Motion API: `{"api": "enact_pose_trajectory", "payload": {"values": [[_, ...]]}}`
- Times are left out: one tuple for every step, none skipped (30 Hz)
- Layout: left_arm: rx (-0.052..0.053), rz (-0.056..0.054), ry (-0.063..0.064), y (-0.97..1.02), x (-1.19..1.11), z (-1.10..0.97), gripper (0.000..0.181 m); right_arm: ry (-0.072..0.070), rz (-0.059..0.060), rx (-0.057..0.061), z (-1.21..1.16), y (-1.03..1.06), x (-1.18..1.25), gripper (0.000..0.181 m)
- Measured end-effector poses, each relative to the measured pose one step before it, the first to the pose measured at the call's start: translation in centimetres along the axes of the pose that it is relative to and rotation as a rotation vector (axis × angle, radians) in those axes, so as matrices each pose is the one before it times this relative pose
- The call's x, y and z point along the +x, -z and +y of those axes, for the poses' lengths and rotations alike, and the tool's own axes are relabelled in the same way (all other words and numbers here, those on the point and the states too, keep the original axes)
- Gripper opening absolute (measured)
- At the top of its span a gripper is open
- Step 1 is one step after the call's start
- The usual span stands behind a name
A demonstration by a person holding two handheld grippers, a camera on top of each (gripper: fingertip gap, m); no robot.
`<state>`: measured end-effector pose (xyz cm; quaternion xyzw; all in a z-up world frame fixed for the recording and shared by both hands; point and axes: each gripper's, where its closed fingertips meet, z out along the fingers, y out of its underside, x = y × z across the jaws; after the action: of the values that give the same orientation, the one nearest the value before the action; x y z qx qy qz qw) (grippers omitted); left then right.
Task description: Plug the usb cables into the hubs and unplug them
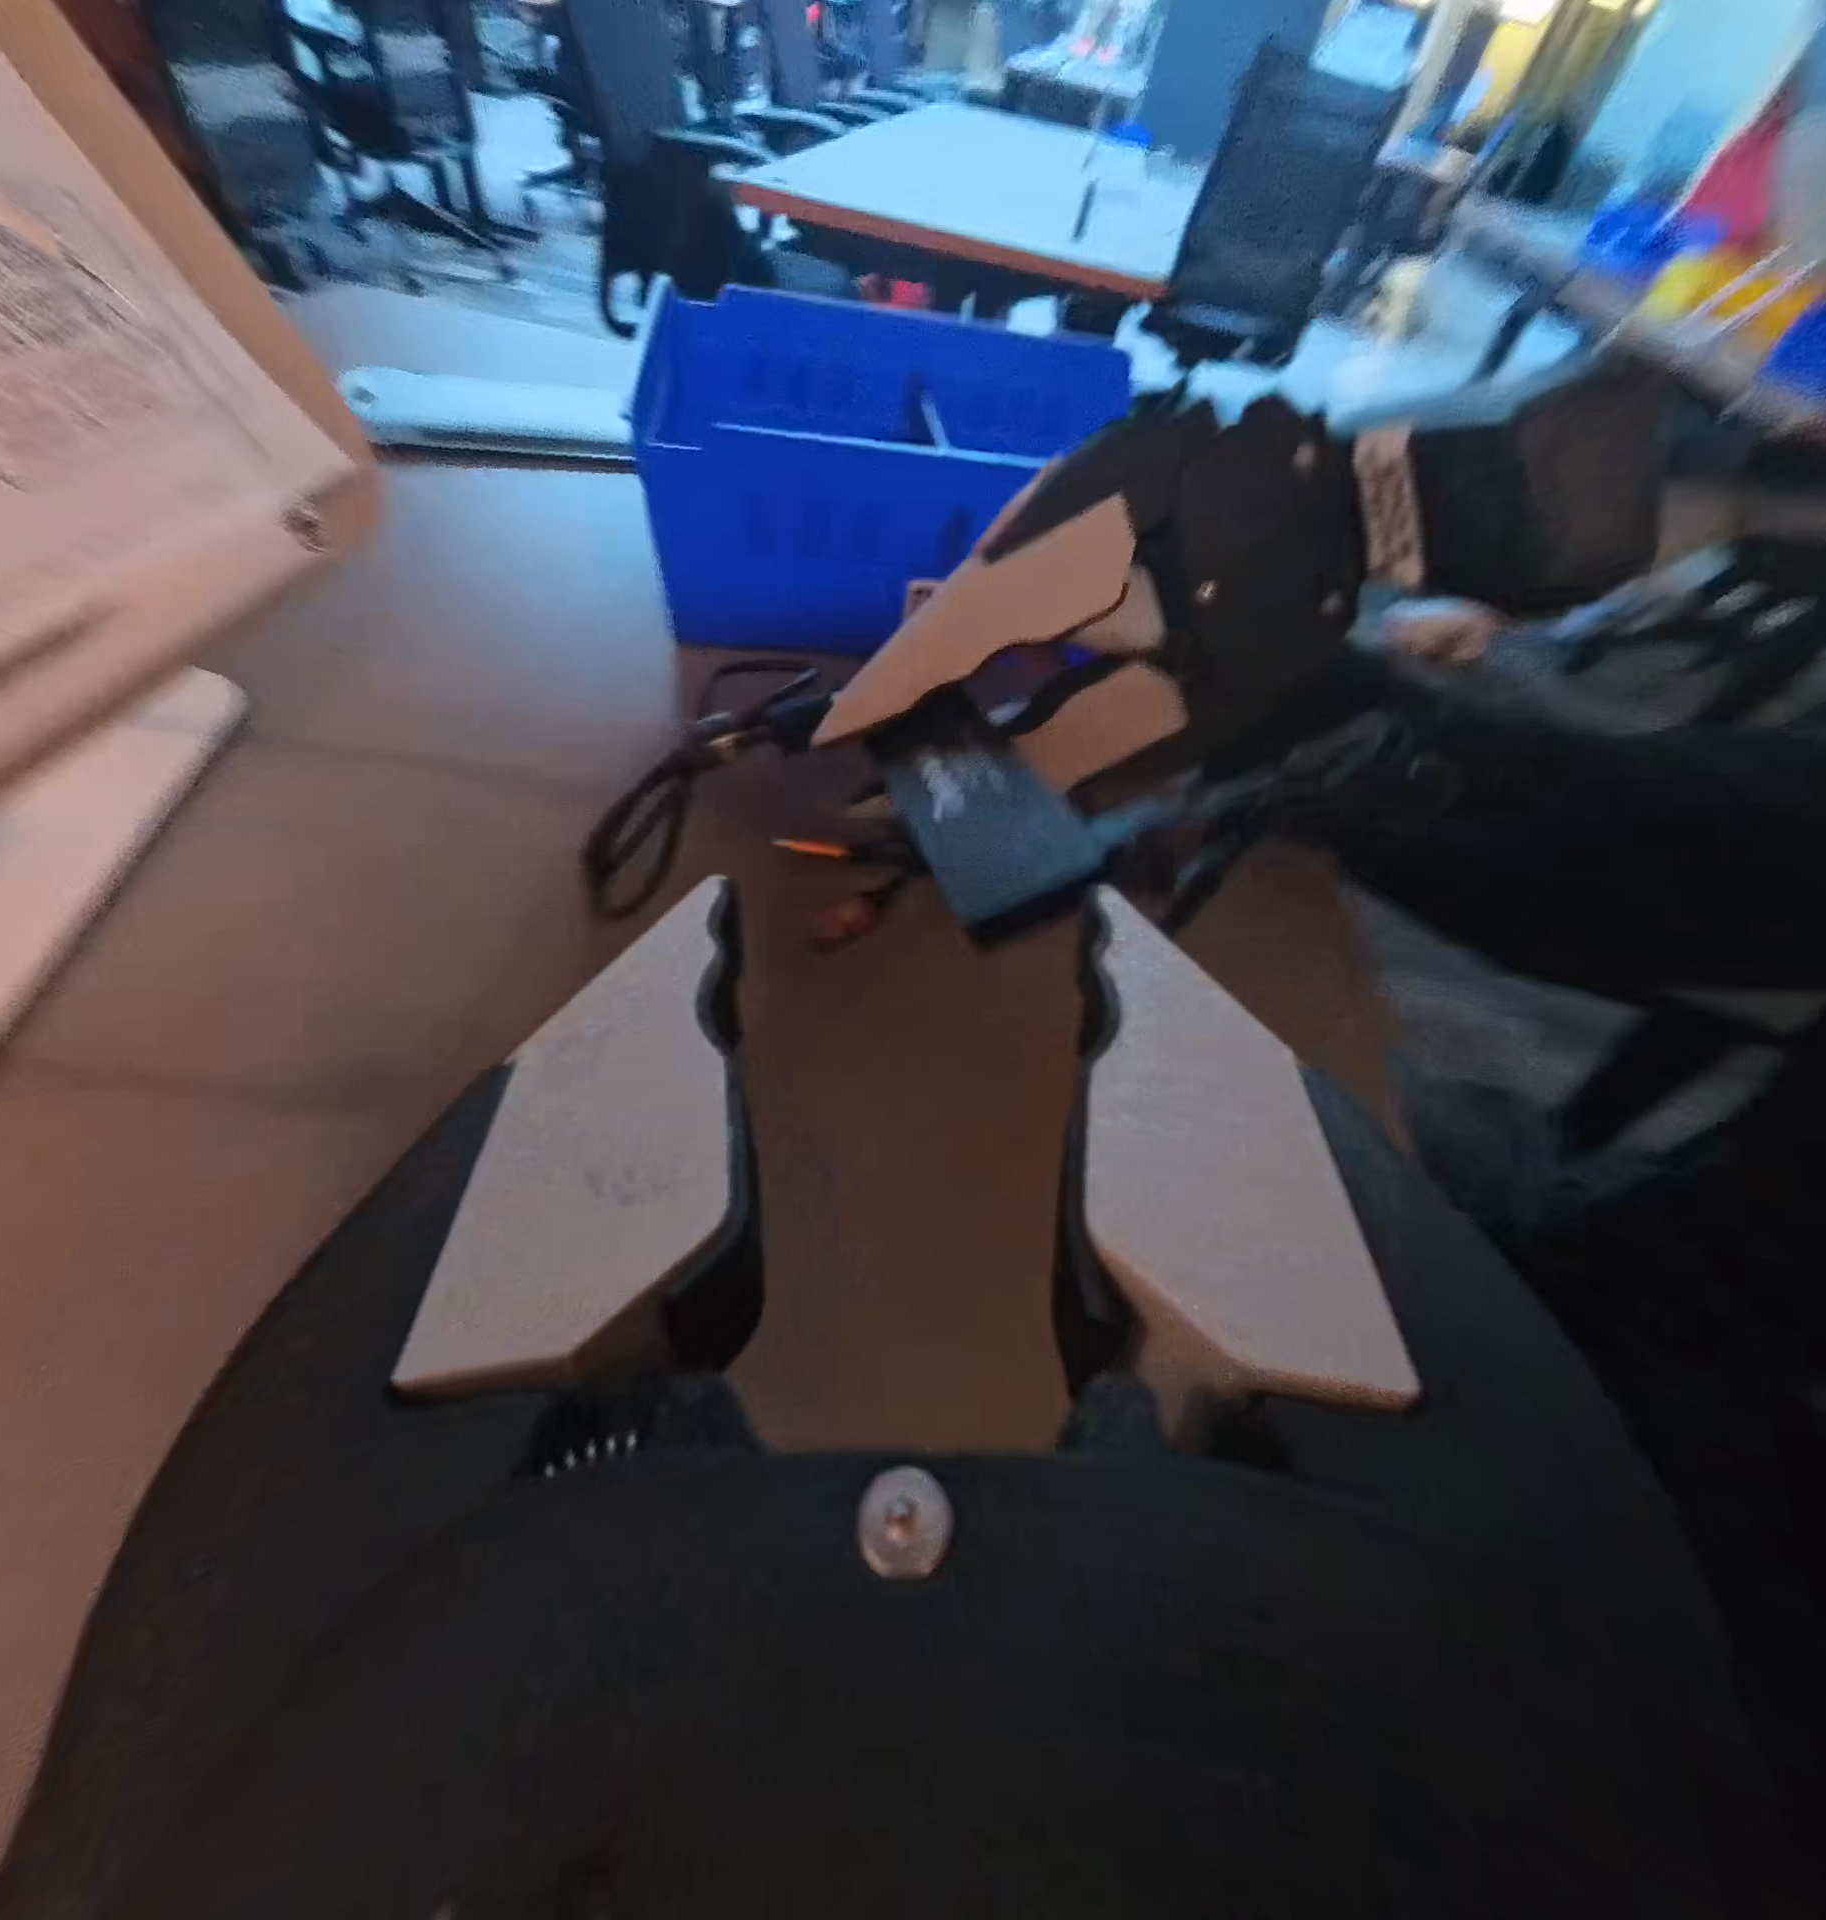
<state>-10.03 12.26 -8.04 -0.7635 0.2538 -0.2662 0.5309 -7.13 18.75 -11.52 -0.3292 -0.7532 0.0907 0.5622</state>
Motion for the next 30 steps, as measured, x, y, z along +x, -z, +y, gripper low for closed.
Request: {"api": "enact_pose_trajectory", "payload": {"values": [[-0.0231,-0.0427,-0.0641,0.306,-0.217,0.286,0.071,-0.0100,0.0078,0.0054,0.290,0.177,0.357,0.010],[-0.0172,-0.0338,-0.0524,0.116,-0.177,0.233,0.074,-0.0203,0.0060,0.0066,0.187,0.197,0.377,0.009],[-0.0127,-0.0211,-0.0461,-0.081,-0.027,0.164,0.073,-0.0267,-0.0037,0.0119,0.023,0.187,0.245,0.008],[-0.0069,-0.0123,-0.0395,-0.317,0.151,0.036,0.070,-0.0258,-0.0104,0.0175,-0.184,0.167,0.074,0.008],[0.0018,-0.0074,-0.0421,-0.454,0.340,-0.145,0.068,-0.0162,-0.0132,0.0207,-0.329,0.117,-0.089,0.007],[0.0029,-0.0059,-0.0468,-0.535,0.493,-0.191,0.063,-0.0014,-0.0122,0.0187,-0.389,0.042,-0.238,0.008],[-0.0029,-0.0109,-0.0439,-0.565,0.464,-0.087,0.057,0.0101,-0.0115,0.0122,-0.335,-0.055,-0.368,0.008],[-0.0070,-0.0208,-0.0445,-0.579,0.293,0.008,0.053,0.0152,-0.0153,0.0060,-0.285,-0.143,-0.507,0.008],[-0.0125,-0.0195,-0.0452,-0.543,0.299,0.091,0.053,0.0165,-0.0196,0.0028,-0.228,-0.204,-0.586,0.008],[-0.0134,-0.0142,-0.0466,-0.447,0.360,0.067,0.052,0.0155,-0.0195,0.0004,-0.187,-0.222,-0.588,0.008],[-0.0058,-0.0143,-0.0455,-0.317,0.331,-0.057,0.050,0.0130,-0.0226,-0.0004,-0.168,-0.211,-0.611,0.008],[0.0036,-0.0151,-0.0419,-0.179,0.275,-0.159,0.047,0.0114,-0.0256,0.0006,-0.134,-0.205,-0.640,0.008],[0.0082,-0.0041,-0.0381,-0.064,0.352,-0.209,0.043,0.0095,-0.0263,-0.0006,-0.064,-0.201,-0.613,0.008],[0.0114,0.0081,-0.0315,0.036,0.456,-0.257,0.036,0.0066,-0.0234,-0.0049,0.039,-0.205,-0.551,0.008],[0.0087,0.0135,-0.0308,0.053,0.496,-0.213,0.026,0.0027,-0.0121,-0.0057,0.067,-0.132,-0.306,0.007],[-0.0057,0.0113,-0.0425,0.045,0.463,0.022,0.013,-0.0056,-0.0024,-0.0020,0.032,-0.022,-0.048,0.007],[-0.0165,-0.0281,-0.0410,0.002,-0.180,0.150,0.011,-0.0188,0.0010,-0.0014,0.074,0.047,0.153,0.009],[-0.0170,-0.0261,-0.0297,0.042,-0.250,0.171,0.009,-0.0335,-0.0021,0.0002,0.118,0.085,0.250,0.013],[-0.0091,-0.0186,-0.0130,0.083,-0.255,0.103,0.009,-0.0441,-0.0040,-0.0020,0.225,0.132,0.332,0.015],[-0.0003,-0.0313,-0.0073,0.191,-0.529,-0.017,0.008,-0.0470,-0.0005,-0.0030,0.306,0.171,0.469,0.022],[0.0036,-0.0432,-0.0069,0.289,-0.748,-0.028,0.009,-0.0490,0.0028,-0.0003,0.327,0.174,0.563,0.029],[-0.0015,-0.0295,-0.0028,0.252,-0.622,0.114,0.009,-0.0544,-0.0015,0.0211,-0.002,0.154,0.493,0.030],[-0.0081,-0.0113,-0.0038,0.112,-0.297,0.244,0.009,-0.0611,-0.0173,0.0265,-0.195,0.146,0.219,0.032],[-0.0126,-0.0146,-0.0202,-0.003,-0.163,0.258,0.009,-0.0581,-0.0230,0.0142,-0.186,0.097,0.060,0.036],[-0.0093,-0.0173,-0.0307,-0.072,-0.032,0.127,0.009,-0.0425,-0.0176,0.0015,-0.087,0.038,0.033,0.039],[-0.0049,-0.0009,-0.0162,-0.112,0.177,0.023,0.009,-0.0245,-0.0116,-0.0075,0.048,0.020,-0.009,0.038],[-0.0128,0.0026,-0.0004,-0.138,0.096,0.170,0.009,-0.0140,0.0013,-0.0033,0.000,0.071,0.108,0.042],[-0.0241,-0.0049,-0.0008,-0.119,-0.094,0.409,0.009,-0.0102,0.0088,0.0172,-0.269,0.148,0.207,0.046],[-0.0225,-0.0032,-0.0051,-0.094,-0.068,0.475,0.009,-0.0131,-0.0062,0.0322,-0.516,0.238,-0.006,0.047],[-0.0137,0.0023,-0.0026,-0.056,0.014,0.348,0.009,-0.0205,-0.0197,0.0416,-0.714,0.287,-0.194,0.047]]}}
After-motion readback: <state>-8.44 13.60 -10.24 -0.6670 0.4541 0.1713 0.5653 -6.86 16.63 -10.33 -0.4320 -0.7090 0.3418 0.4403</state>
